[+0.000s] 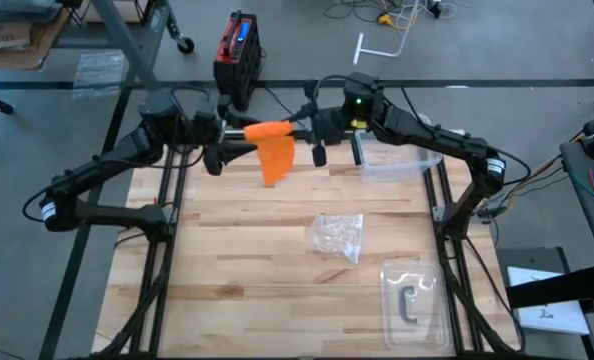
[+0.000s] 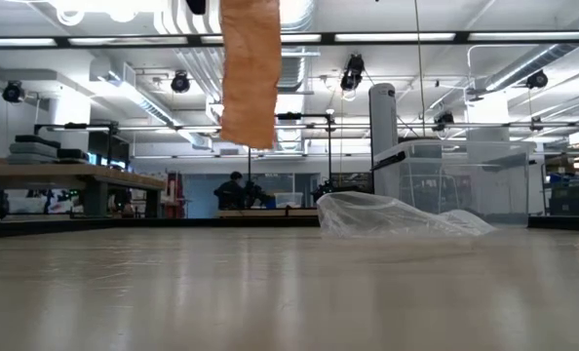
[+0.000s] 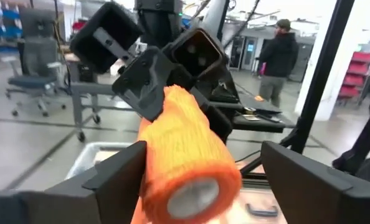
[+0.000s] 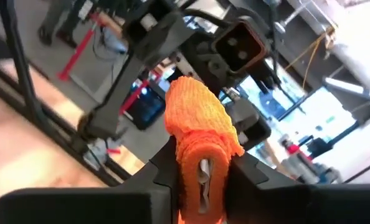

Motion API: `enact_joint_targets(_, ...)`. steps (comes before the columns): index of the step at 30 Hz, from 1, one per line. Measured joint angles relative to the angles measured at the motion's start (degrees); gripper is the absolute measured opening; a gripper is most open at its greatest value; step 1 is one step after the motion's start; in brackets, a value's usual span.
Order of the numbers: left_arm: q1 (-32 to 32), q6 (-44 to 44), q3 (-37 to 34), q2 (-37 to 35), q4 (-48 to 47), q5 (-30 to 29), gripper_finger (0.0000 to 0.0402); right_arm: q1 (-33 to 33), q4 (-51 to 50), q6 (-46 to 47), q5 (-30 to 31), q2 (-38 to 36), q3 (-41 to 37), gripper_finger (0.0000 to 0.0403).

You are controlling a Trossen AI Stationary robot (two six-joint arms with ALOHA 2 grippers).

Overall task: Roll bandage
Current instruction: Roll the orange bandage

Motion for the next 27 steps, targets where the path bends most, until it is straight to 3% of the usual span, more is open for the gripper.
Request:
enact_joint_targets(6,0.0,-5.8,-3.1,0.2,4.2,0.1,0.0333,1.8,3.5,-8.8,6.1,-0.1,-3.8,0.0072)
enact_joint_targets(11,0.3,-6.3,-3.1,0.3,3.6,0.3,0.0337,3.4,6.1,-10.0,8.5,-0.9,-5.2,0.0077)
enact_joint_targets(22,0.6,-6.4,-3.1,0.9,4.6,0.2,0.0294,3.5,5.2,-10.7,8.5,-2.1,-5.1,0.0085)
enact_joint_targets(27,0.7,-11.4,-3.1,0.9,4.6,0.2,0.0276,3.6,4.4,-11.0,8.5,-1.9,-5.1,0.0083)
